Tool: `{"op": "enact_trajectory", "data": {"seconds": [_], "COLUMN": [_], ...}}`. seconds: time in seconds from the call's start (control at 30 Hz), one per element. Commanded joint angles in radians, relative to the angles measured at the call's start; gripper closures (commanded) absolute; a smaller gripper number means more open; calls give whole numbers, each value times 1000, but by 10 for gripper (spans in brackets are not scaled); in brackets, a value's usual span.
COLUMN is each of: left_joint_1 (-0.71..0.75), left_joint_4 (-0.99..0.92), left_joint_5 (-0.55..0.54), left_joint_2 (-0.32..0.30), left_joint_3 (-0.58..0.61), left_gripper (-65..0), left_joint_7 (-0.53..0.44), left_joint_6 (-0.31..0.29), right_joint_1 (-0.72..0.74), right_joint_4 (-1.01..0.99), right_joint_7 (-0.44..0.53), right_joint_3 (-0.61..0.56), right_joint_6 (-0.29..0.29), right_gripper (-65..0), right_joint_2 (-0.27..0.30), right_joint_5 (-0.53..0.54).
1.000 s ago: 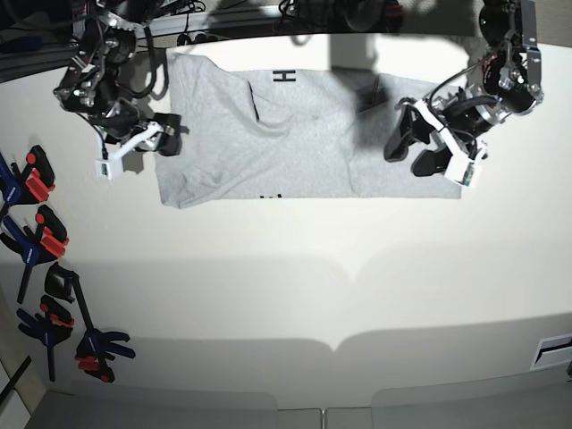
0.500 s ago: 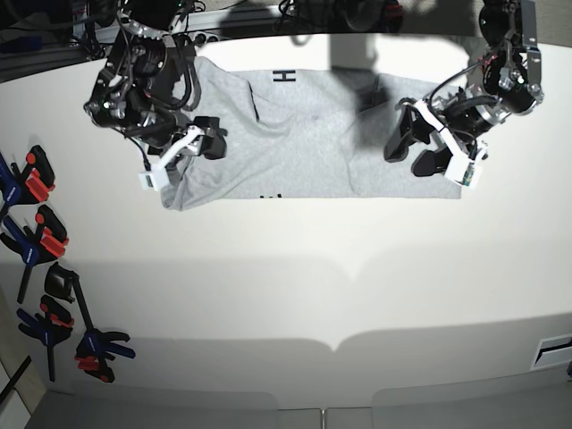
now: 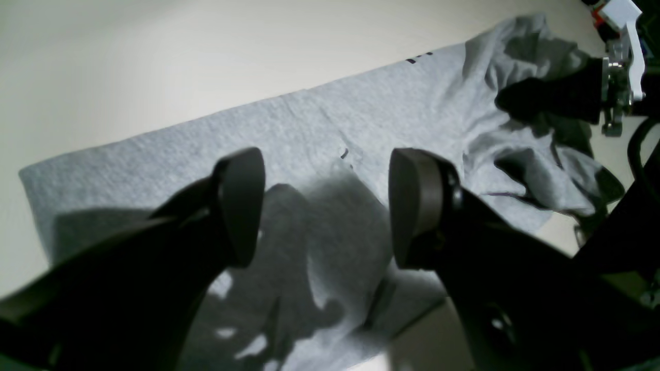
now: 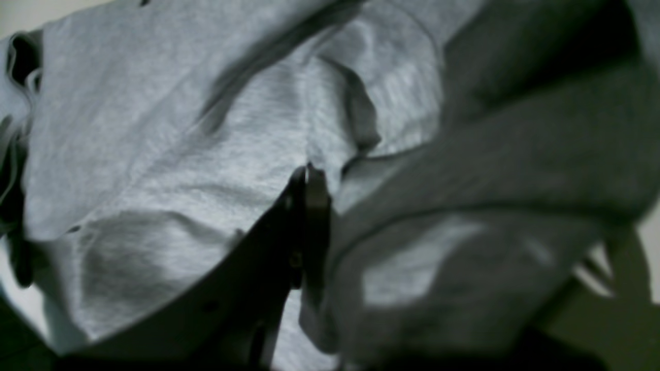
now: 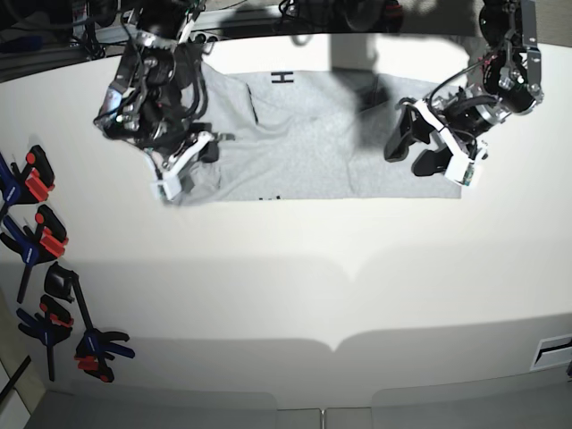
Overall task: Fold the T-shirt properly
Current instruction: 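Grasp the other shirt end with the right gripper, then fold the shirt end held by the right gripper over toward the left gripper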
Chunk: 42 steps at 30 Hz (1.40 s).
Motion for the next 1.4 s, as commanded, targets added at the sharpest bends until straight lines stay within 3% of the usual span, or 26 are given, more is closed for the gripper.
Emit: {"op": "enact_trajectory", "data": {"seconds": [0.0, 0.13, 0.23, 0.37, 0.5, 0.57, 0.63, 0.7, 1.0, 1.17, 1.37], "left_joint_1": [-6, -6, -6, -6, -6, -6, -6, -5, -6, -8, -11], "left_joint_4": [20, 20, 20, 20, 20, 20, 20, 20, -65, -145, -143], "left_joint_5": [-33, -67, -64, -46, -26, 22, 149, 256, 265, 231, 230], "left_joint_2": [-8, -8, -5, 25, 47, 47, 47, 44, 41, 42, 41], "left_joint_3": [-4, -4, -4, -4, -4, -4, -4, -4, -3, -3, -4], "left_gripper": [-364, -364, -363, -364, -364, -364, -363, -363, -363, -363, -363], "left_joint_7": [-20, -21, -24, -51, -25, 47, 132, 207, 227, 204, 185], "left_joint_6": [-6, -6, -6, -6, -5, 50, 148, 192, 187, 93, 90], "right_joint_1": [34, 101, 152, 204, 215, 215, 214, 214, 215, 218, 219], "right_joint_4": [14, 14, 14, 16, 18, 19, 19, 20, 21, 21, 21], "right_joint_7": [4, -15, -80, -208, -208, -208, -208, -208, -208, -208, -208], "right_joint_3": [15, 29, 29, 29, 27, 27, 21, 6, -99, -109, -109], "right_joint_6": [-11, -25, -48, -48, -16, -2, 8, 10, 12, 12, 16], "right_gripper": [0, 0, 0, 0, 0, 0, 0, 0, 0, 0, 0], "right_joint_2": [34, 98, 114, 59, -30, -68, -90, -95, -95, -95, -95], "right_joint_5": [-25, -11, 95, 280, 375, 410, 438, 451, 453, 453, 453]}}
